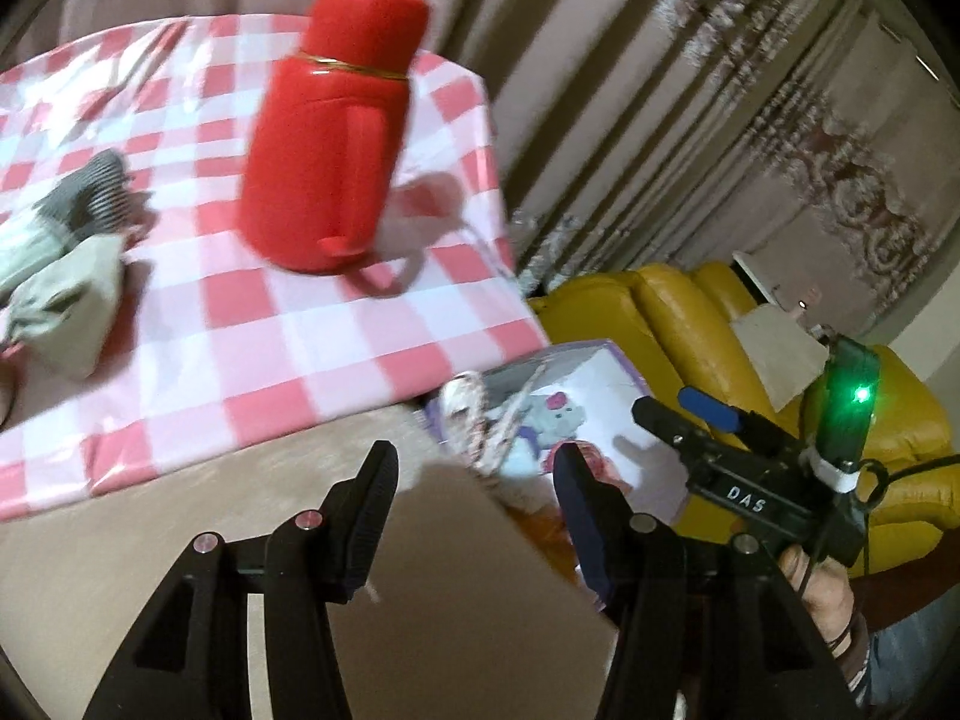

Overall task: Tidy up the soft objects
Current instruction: 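Move both tools back over the table toward the beige drawstring bag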

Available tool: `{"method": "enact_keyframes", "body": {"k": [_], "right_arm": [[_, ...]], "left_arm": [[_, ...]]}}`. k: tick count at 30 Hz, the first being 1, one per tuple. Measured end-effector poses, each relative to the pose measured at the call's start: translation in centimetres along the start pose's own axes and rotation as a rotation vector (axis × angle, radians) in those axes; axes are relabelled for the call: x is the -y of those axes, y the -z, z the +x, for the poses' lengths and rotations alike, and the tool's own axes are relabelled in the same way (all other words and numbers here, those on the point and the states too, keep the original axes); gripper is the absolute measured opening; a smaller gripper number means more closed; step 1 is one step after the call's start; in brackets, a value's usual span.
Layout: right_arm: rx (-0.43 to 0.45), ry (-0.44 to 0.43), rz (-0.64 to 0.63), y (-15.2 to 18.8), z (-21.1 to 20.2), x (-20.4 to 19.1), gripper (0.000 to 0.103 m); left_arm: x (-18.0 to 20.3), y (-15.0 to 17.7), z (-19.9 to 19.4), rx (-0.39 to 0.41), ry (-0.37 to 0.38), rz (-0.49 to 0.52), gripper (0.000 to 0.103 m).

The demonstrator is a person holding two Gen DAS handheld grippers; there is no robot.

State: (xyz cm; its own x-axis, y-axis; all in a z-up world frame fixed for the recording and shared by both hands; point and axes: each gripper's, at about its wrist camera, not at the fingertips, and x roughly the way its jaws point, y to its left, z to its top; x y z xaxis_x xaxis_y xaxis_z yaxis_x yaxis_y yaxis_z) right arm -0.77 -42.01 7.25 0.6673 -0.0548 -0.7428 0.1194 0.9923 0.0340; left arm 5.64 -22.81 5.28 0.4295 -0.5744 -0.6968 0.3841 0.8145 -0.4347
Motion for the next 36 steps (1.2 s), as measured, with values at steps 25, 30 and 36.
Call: {"method": "enact_keyframes", "body": {"k": [25,30,36], "right_arm": [[-0.074,-0.222,-0.213,-3.3,5.0,-13.8,0.08],[-0.084,-0.237,-0.232,-4.4,6.3,-15.1,0.081],[-0.095,-0.247,-0.25,-5.3,8.0,-16.0,0.081]], "left_arm": [[-12.0,-5.3,-0.1,-0.002,-0.435,-0.051,0.062],[-15.5,-7.9,4.5,-0.092,-0.589,-0.059,0.062],[-18.1,-8.6,6.9,-0.151,-0.672,-0.06,0.062]]}}
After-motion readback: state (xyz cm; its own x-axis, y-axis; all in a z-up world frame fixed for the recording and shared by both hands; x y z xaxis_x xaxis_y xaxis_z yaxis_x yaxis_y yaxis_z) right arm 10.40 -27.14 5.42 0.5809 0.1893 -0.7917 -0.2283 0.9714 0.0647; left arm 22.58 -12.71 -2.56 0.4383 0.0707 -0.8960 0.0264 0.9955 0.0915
